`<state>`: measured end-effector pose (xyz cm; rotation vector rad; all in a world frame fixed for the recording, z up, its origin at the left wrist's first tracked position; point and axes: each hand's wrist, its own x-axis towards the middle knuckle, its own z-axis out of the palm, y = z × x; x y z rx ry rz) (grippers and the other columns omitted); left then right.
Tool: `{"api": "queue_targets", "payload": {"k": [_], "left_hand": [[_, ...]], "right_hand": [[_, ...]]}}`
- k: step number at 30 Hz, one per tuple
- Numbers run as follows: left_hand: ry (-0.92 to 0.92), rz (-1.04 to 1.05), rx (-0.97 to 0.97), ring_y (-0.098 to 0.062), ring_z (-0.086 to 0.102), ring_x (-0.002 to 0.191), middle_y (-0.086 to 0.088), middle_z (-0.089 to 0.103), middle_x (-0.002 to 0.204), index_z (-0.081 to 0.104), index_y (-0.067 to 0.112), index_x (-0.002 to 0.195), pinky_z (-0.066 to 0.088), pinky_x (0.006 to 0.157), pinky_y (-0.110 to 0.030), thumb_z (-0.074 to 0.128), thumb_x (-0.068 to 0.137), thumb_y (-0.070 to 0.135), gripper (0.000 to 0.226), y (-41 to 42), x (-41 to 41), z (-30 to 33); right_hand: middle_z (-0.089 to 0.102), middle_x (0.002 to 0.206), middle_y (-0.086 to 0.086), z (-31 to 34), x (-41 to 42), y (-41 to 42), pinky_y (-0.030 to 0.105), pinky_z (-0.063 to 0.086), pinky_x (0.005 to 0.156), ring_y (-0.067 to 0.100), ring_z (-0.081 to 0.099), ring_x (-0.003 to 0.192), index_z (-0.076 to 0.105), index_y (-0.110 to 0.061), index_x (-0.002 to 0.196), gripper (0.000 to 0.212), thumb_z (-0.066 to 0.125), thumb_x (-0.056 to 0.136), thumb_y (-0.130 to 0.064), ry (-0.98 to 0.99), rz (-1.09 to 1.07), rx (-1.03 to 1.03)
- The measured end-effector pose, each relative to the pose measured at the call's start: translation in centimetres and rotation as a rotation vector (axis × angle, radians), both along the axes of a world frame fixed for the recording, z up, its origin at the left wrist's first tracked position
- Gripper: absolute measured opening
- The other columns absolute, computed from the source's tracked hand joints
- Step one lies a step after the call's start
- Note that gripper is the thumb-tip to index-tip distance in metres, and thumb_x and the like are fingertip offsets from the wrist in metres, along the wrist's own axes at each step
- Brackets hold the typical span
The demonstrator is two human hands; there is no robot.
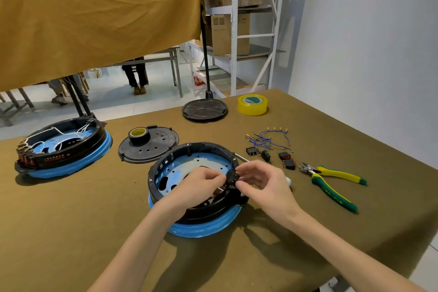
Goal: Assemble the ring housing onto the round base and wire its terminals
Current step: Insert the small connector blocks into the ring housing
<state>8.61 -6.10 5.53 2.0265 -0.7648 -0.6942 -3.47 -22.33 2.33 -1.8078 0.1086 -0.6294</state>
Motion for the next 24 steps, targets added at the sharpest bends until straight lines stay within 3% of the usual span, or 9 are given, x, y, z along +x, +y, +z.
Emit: {"api": "queue_targets", "payload": {"k": [3, 6, 9, 16, 21, 24], "left_hand": [[0.023, 0.011, -0.007, -0.015, 0.071, 0.099, 0.005, 0.078, 0.097, 0.079, 0.041, 0.095, 0.053, 0.092, -0.039, 0.049, 0.107, 0.036, 0.033, 0.2, -0.1, 0.2], [-0.003, 0.019, -0.046, -0.008, 0.071, 0.092, 0.009, 0.078, 0.095, 0.079, 0.044, 0.095, 0.050, 0.079, -0.026, 0.050, 0.107, 0.033, 0.033, 0.5, -0.3, 0.2], [-0.007, 0.027, -0.129, -0.001, 0.071, 0.090, 0.012, 0.079, 0.095, 0.080, 0.036, 0.101, 0.048, 0.079, -0.019, 0.053, 0.106, 0.027, 0.029, 0.7, -0.6, 0.1], [-0.062, 0.019, -0.290, -0.005, 0.072, 0.094, 0.011, 0.079, 0.098, 0.062, 0.038, 0.131, 0.057, 0.085, -0.025, 0.061, 0.103, 0.024, 0.031, 0.6, -1.0, -0.1], [-0.040, 0.020, -0.399, -0.011, 0.074, 0.094, 0.007, 0.080, 0.100, 0.068, 0.036, 0.116, 0.059, 0.087, -0.026, 0.069, 0.099, 0.025, 0.021, 1.1, -1.0, -0.3], [-0.047, 0.026, -0.462, -0.015, 0.075, 0.096, 0.004, 0.079, 0.102, 0.071, 0.031, 0.115, 0.059, 0.084, -0.027, 0.072, 0.097, 0.017, 0.024, 1.2, -1.2, -0.4]], "right_hand": [[0.074, 0.103, -0.006, 0.1, 0.3, 0.4, 0.034, 0.060, 0.089, 0.018, 0.073, 0.096, 0.075, -0.016, 0.112, 0.034, 0.077, 0.084, 0.002, 0.005, 0.032, -0.011], [0.075, 0.106, -0.007, 0.1, 0.6, 0.5, 0.033, 0.060, 0.089, 0.017, 0.073, 0.098, 0.073, -0.017, 0.116, 0.039, 0.075, 0.085, 0.005, 0.026, 0.057, 0.013], [0.075, 0.108, -0.006, 0.2, 0.7, 0.5, 0.031, 0.061, 0.087, 0.018, 0.074, 0.099, 0.072, -0.020, 0.118, 0.039, 0.074, 0.087, 0.003, 0.028, 0.097, 0.076], [0.074, 0.099, 0.006, 1.0, 0.9, 0.1, 0.035, 0.062, 0.082, 0.024, 0.075, 0.088, 0.076, -0.021, 0.111, 0.028, 0.077, 0.088, -0.004, 0.009, 0.112, 0.117], [0.078, 0.099, 0.009, 1.6, 1.5, -0.2, 0.027, 0.058, 0.079, 0.020, 0.075, 0.092, 0.072, -0.013, 0.115, 0.031, 0.075, 0.088, 0.000, -0.029, 0.091, 0.301], [0.079, 0.099, 0.006, 1.7, 1.4, 0.0, 0.025, 0.058, 0.080, 0.018, 0.075, 0.093, 0.077, -0.013, 0.107, 0.024, 0.076, 0.087, 0.000, -0.046, 0.091, 0.275]]}}
